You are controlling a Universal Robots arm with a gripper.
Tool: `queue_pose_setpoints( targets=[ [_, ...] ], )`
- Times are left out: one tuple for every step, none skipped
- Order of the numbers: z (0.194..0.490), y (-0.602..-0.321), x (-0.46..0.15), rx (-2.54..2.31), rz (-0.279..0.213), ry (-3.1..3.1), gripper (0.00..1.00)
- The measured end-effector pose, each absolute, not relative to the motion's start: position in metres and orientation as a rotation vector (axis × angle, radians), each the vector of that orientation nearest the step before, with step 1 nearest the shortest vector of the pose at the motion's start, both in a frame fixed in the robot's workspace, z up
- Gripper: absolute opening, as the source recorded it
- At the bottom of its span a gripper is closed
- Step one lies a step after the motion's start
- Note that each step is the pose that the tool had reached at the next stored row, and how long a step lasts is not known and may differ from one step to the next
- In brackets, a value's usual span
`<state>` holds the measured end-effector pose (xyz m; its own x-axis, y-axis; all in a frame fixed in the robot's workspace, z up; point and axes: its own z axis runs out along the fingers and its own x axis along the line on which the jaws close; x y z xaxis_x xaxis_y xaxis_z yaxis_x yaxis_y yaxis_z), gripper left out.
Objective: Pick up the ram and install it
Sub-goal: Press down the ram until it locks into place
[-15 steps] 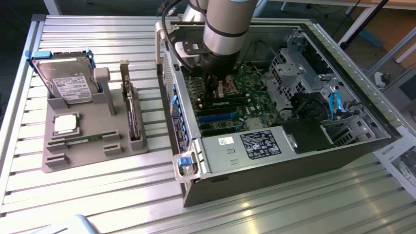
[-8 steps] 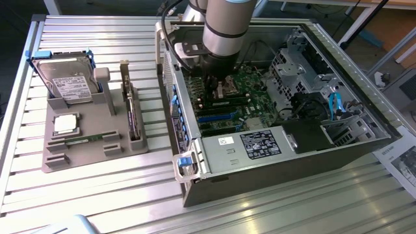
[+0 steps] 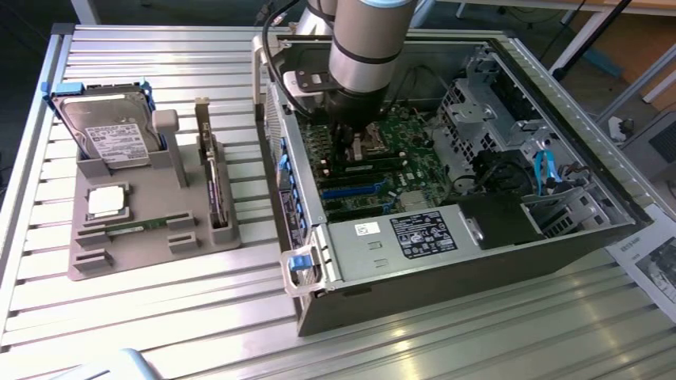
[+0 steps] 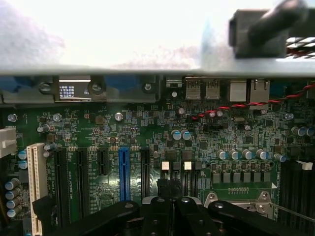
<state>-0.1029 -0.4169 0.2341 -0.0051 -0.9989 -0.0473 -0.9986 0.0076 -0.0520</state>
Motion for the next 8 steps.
queue_pose_setpoints(
  targets=[
    [0.2341, -0.4169, -0.1029, -2.165, -0.005, 2.179, 0.10],
    [0.2340, -0.4169, -0.1029, -2.165, -0.005, 2.179, 0.10],
    [0.2340, -0.4169, -0.1029, -2.165, -0.005, 2.179, 0.10],
    [0.2338, -0.4168, -0.1029, -2.165, -0.005, 2.179, 0.10],
    [0.2335, -0.4169, -0.1029, -2.165, -0.005, 2.179, 0.10],
    [0.2332, -0.4169, -0.1029, -2.165, -0.006, 2.179, 0.10],
    [0.2330, -0.4169, -0.1029, -2.165, -0.006, 2.179, 0.10],
    [0.2328, -0.4169, -0.1029, -2.165, -0.006, 2.179, 0.10]
  ],
)
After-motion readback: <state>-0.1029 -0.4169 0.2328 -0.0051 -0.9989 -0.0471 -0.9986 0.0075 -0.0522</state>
